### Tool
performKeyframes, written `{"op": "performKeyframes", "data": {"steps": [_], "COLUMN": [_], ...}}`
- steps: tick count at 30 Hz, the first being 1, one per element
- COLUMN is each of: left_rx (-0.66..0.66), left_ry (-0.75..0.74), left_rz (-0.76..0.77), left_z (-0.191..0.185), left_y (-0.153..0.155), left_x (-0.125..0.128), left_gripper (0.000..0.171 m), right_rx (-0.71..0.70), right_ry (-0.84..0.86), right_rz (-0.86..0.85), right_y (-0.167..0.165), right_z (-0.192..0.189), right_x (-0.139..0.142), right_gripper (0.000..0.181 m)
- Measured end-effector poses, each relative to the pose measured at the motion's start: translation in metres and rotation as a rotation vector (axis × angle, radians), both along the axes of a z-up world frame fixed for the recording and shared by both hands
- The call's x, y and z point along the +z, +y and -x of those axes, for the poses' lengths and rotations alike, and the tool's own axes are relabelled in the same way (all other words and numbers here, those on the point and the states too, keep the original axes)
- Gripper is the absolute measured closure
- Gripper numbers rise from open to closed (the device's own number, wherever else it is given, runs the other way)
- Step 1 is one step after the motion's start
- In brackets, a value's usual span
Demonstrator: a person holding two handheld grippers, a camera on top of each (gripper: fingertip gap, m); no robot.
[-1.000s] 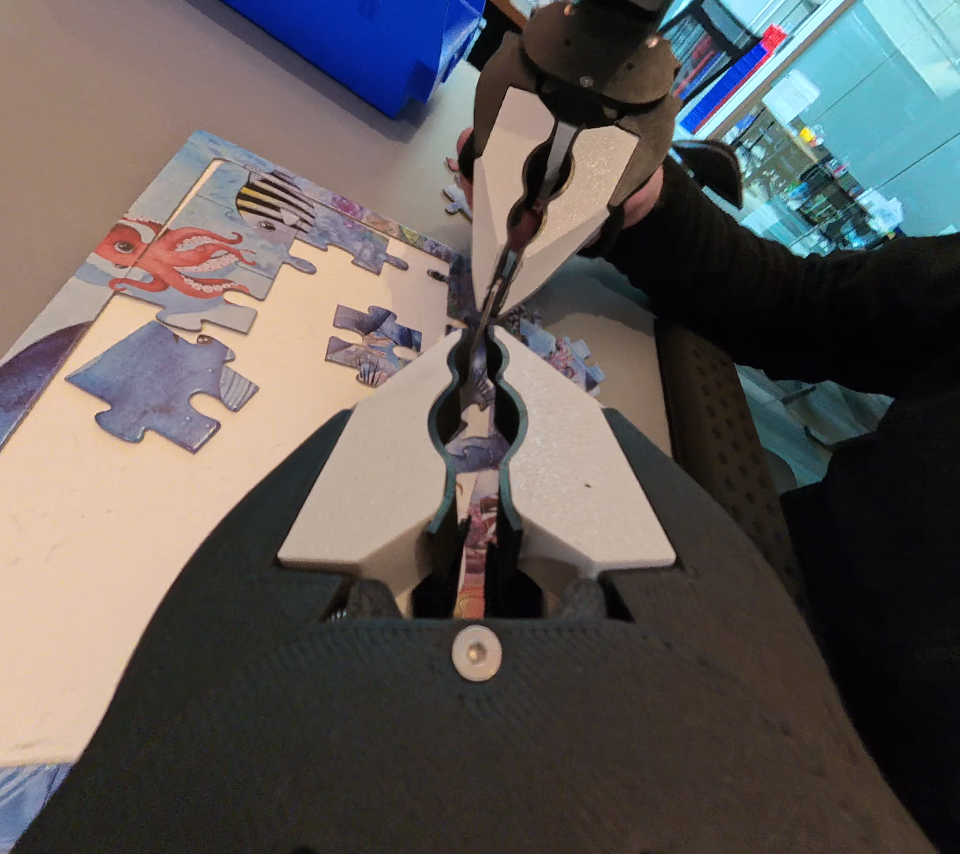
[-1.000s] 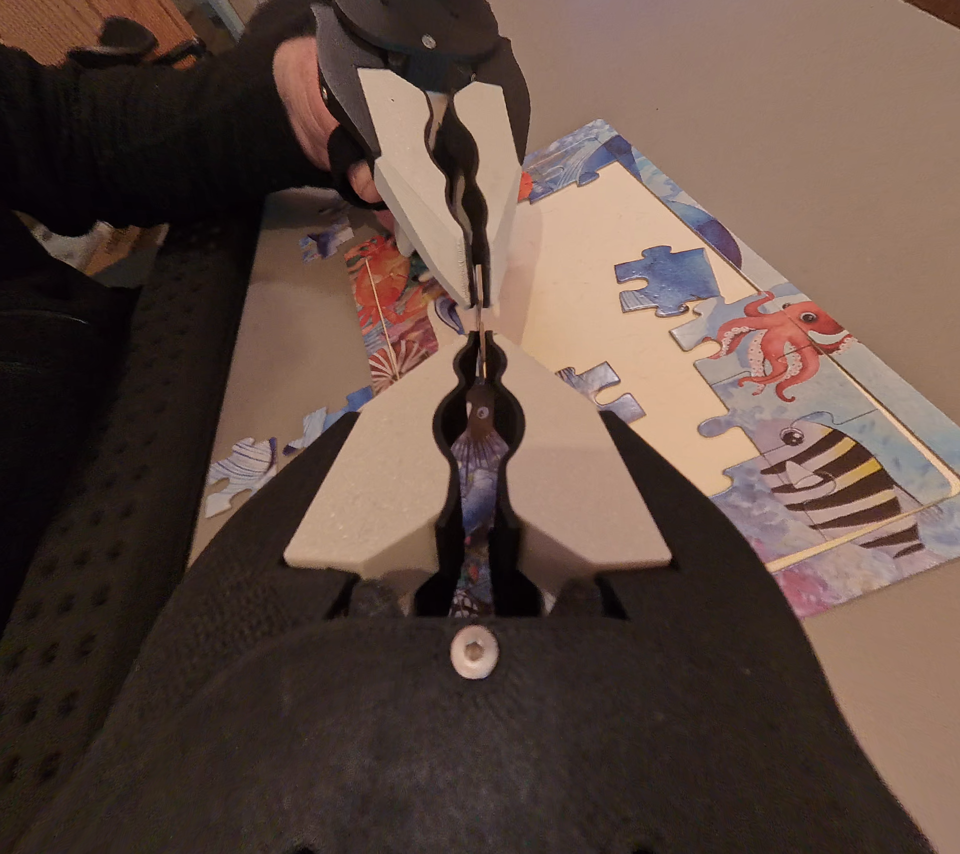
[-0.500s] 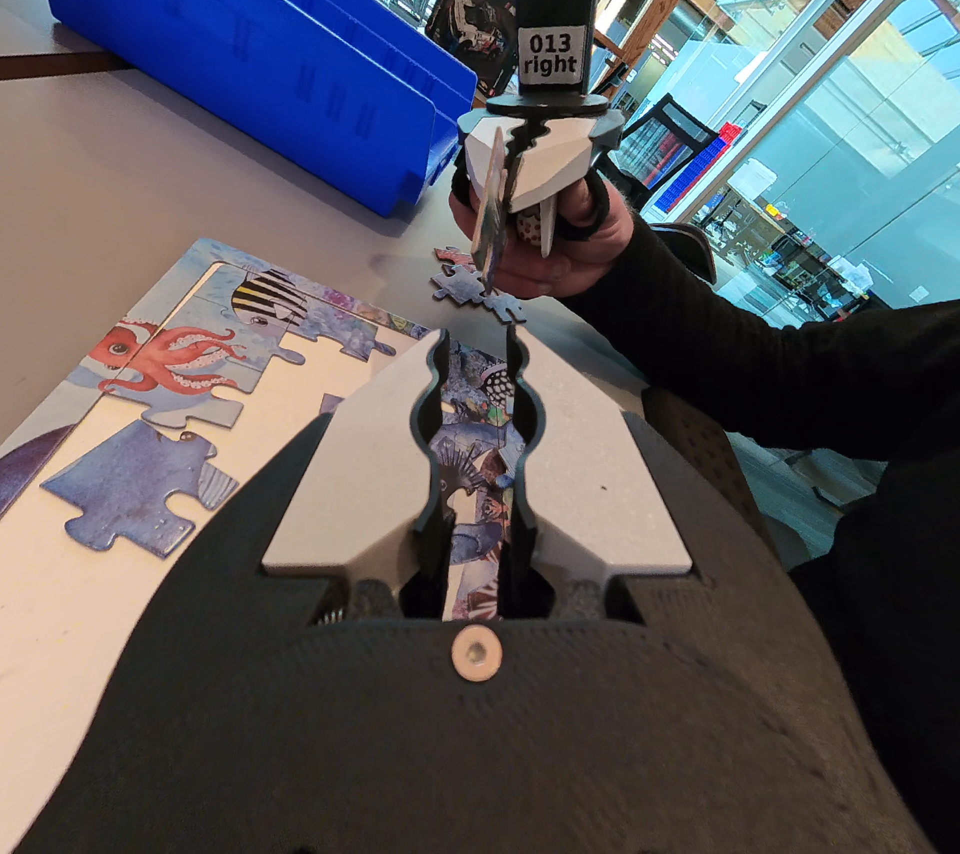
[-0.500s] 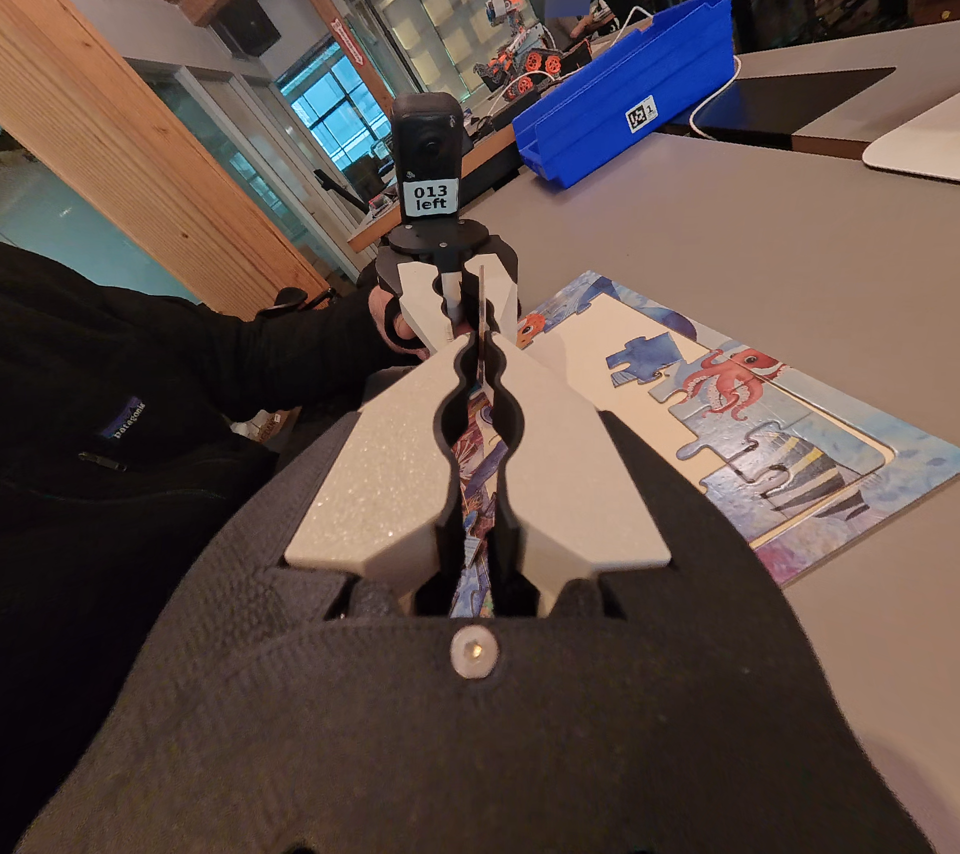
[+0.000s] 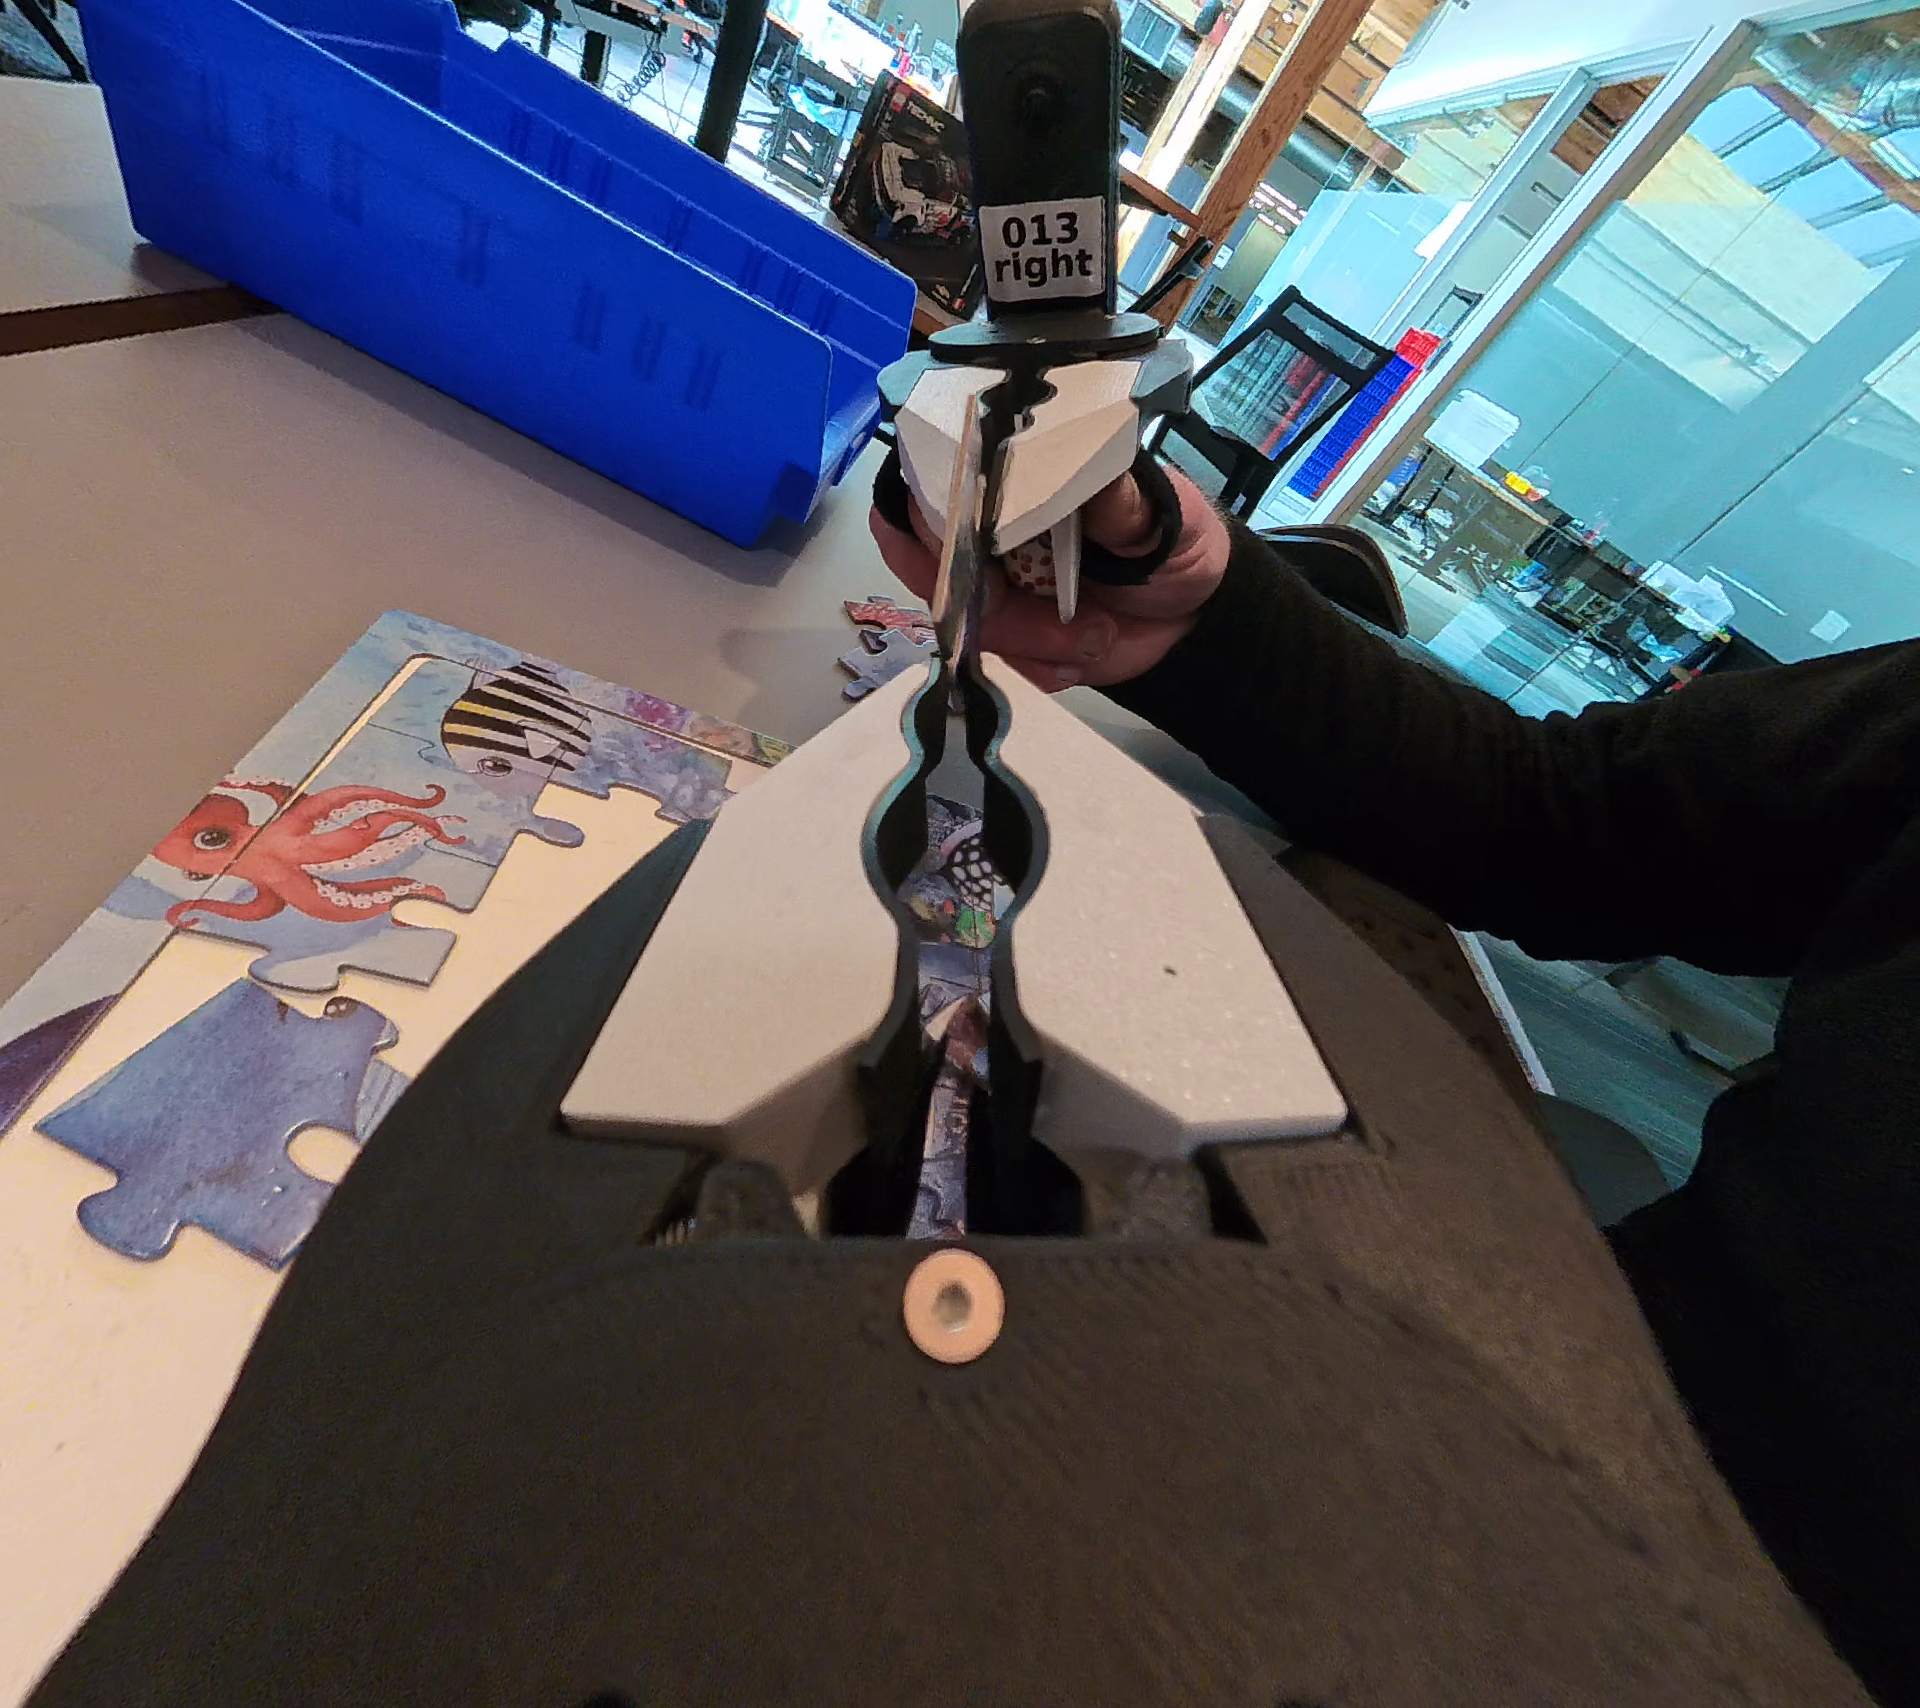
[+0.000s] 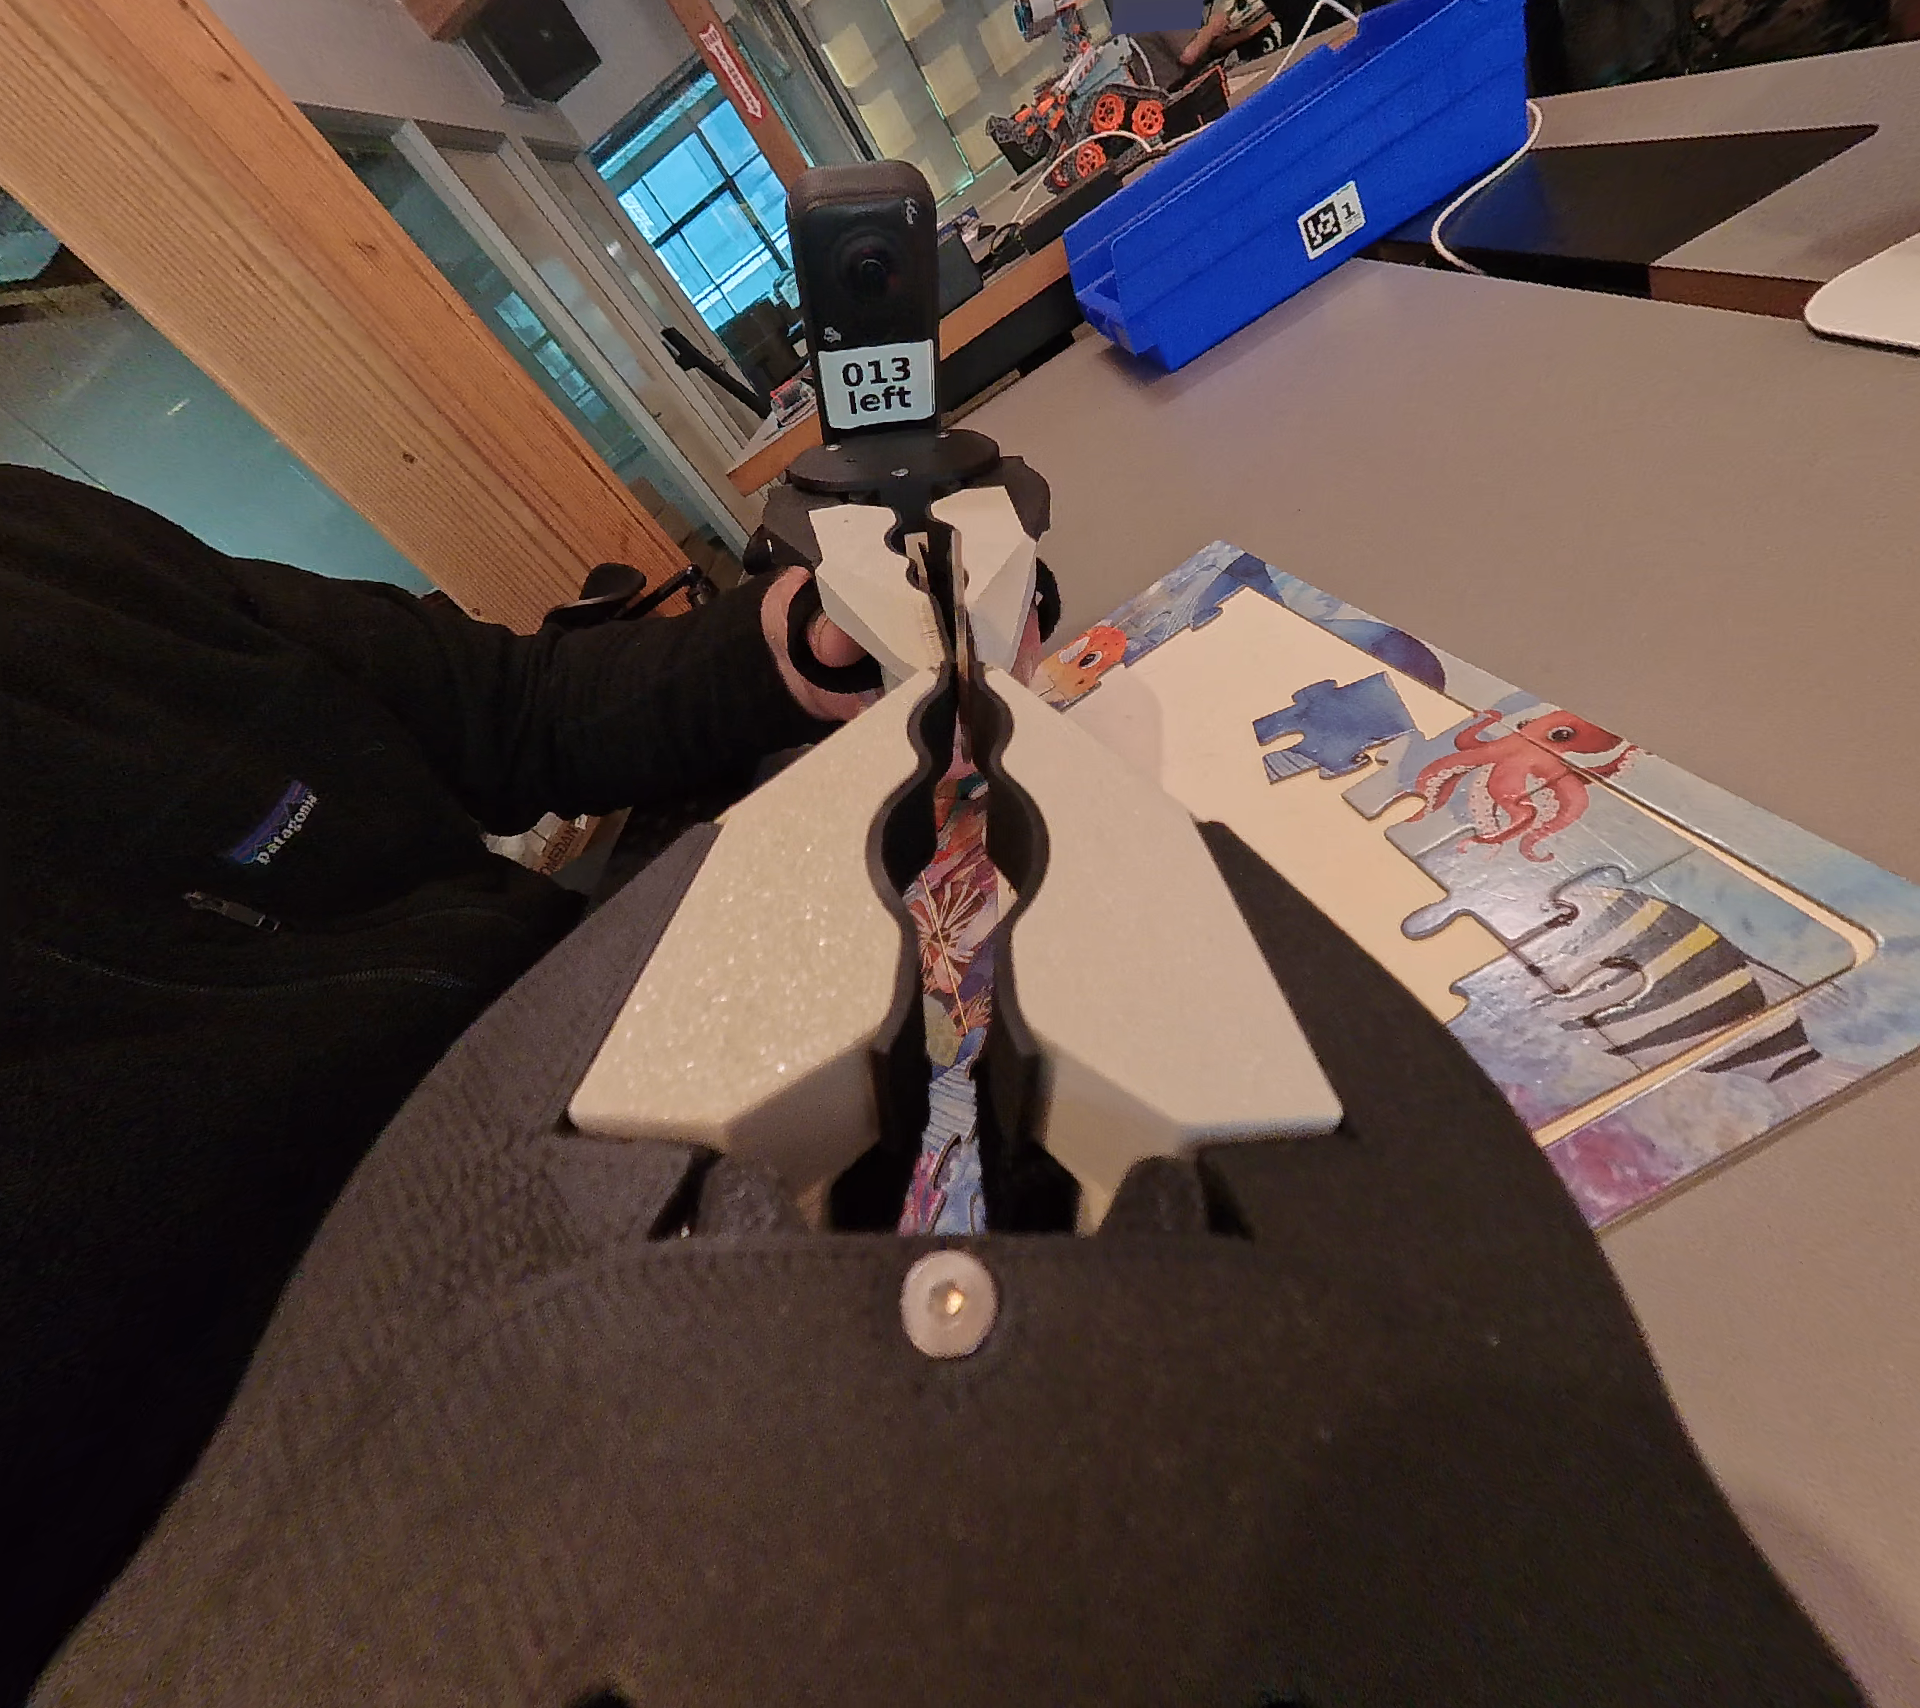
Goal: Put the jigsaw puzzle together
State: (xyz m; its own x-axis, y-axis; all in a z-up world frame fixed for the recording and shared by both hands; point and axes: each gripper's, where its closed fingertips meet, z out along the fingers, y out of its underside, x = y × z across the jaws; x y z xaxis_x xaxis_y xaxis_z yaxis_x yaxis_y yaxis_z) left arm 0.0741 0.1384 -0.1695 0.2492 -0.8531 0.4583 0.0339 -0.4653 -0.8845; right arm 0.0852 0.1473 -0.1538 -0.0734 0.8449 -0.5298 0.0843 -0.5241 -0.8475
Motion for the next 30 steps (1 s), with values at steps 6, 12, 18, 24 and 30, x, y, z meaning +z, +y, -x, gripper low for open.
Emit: {"op": "performKeyframes", "data": {"steps": [6,12,18,24,30], "left_rx": [0.016,0.023,0.024,0.012,0.045], "left_ry": [-0.023,-0.033,-0.024,0.017,-0.011], "left_rz": [-0.003,0.006,0.008,0.006,0.022], "left_z": [0.005,0.007,0.006,-0.002,0.002], "left_y": [0.004,0.006,0.008,0.008,0.017], "left_x": [0.006,0.005,0.003,-0.005,-0.003], "left_gripper": [0.171,0.171,0.171,0.171,0.162], "right_rx": [0.028,0.055,0.089,0.140,0.102], "right_ry": [-0.028,-0.068,-0.127,-0.221,-0.199], "right_rz": [0.023,0.045,0.059,0.052,0.065], "right_y": [-0.003,-0.007,-0.012,-0.023,-0.014], "right_z": [0.000,0.003,0.007,0.012,0.007], "right_x": [-0.007,-0.017,-0.029,-0.047,-0.044], "right_gripper": [0.181,0.181,0.181,0.181,0.181]}}
